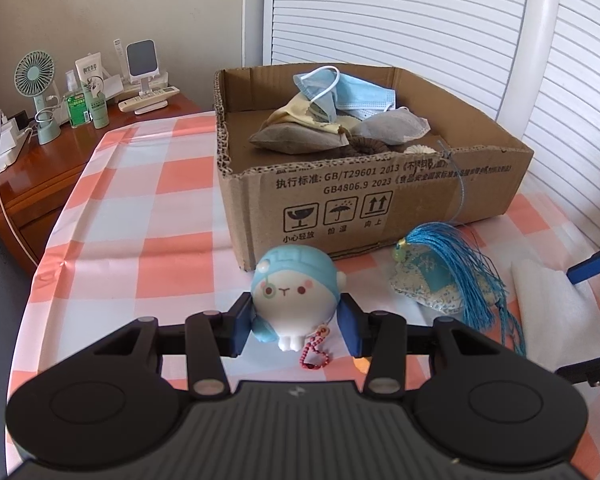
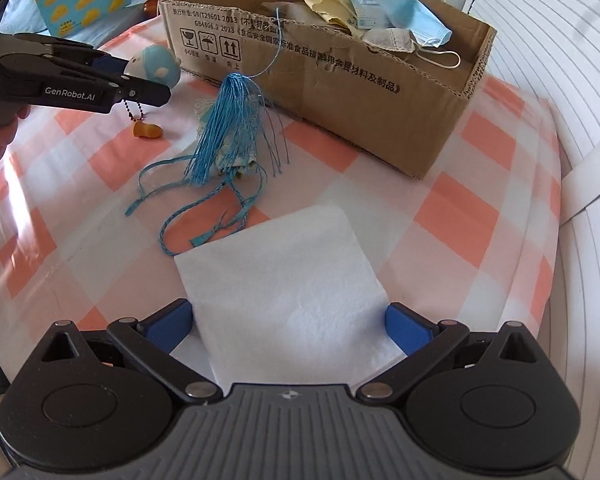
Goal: Organize soft objects
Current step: 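Lift the plush figurine with the left gripper while the right gripper lifts the white towel, then drop the plush figurine into the box with the left gripper while the right drops the towel in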
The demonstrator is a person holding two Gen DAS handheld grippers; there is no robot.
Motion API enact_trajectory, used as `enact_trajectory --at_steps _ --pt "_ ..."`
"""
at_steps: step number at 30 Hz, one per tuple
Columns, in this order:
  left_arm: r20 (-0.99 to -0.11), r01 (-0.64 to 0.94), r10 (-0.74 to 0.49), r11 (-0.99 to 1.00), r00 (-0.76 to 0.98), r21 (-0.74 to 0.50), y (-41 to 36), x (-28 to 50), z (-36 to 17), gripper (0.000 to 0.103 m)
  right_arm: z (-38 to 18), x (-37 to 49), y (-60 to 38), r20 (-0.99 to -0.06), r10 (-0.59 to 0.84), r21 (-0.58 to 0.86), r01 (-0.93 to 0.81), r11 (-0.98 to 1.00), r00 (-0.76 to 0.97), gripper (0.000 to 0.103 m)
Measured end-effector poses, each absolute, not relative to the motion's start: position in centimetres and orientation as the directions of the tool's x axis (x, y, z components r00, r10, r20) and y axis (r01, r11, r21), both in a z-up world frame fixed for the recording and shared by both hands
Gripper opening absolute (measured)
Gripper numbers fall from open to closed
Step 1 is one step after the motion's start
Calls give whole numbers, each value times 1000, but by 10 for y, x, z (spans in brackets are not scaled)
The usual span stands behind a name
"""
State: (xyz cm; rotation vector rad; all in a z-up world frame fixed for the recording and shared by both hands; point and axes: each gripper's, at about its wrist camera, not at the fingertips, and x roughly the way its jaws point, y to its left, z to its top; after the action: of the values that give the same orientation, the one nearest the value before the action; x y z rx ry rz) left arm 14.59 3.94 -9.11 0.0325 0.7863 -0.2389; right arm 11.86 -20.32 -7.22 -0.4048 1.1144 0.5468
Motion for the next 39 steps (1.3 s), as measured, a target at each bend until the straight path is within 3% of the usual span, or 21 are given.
enact_trajectory --at_steps 3,5,9,13,29,39 --pt "-704 229 -202 972 680 -58 39 147 -91 44 -72 112 -202 -913 206 -40 -580 814 352 99" --pt "-705 230 -202 971 680 -57 39 147 -91 44 -68 107 -202 -907 214 -33 -569 822 362 83" --pt "-706 226 -199 972 679 -56 40 148 -91 44 -60 104 -202 -900 196 -36 -514 857 389 64" --pt "-705 223 -195 973 682 -54 41 148 -91 44 -55 102 -205 -897 181 -36 -475 879 404 36" --pt "-698 206 -206 975 686 -85 45 153 -89 43 -57 95 -203 -884 163 -46 -429 902 439 34" --pt "-702 287 -252 955 666 -71 43 136 -64 43 -44 89 -204 -869 176 -40 -422 906 462 32"
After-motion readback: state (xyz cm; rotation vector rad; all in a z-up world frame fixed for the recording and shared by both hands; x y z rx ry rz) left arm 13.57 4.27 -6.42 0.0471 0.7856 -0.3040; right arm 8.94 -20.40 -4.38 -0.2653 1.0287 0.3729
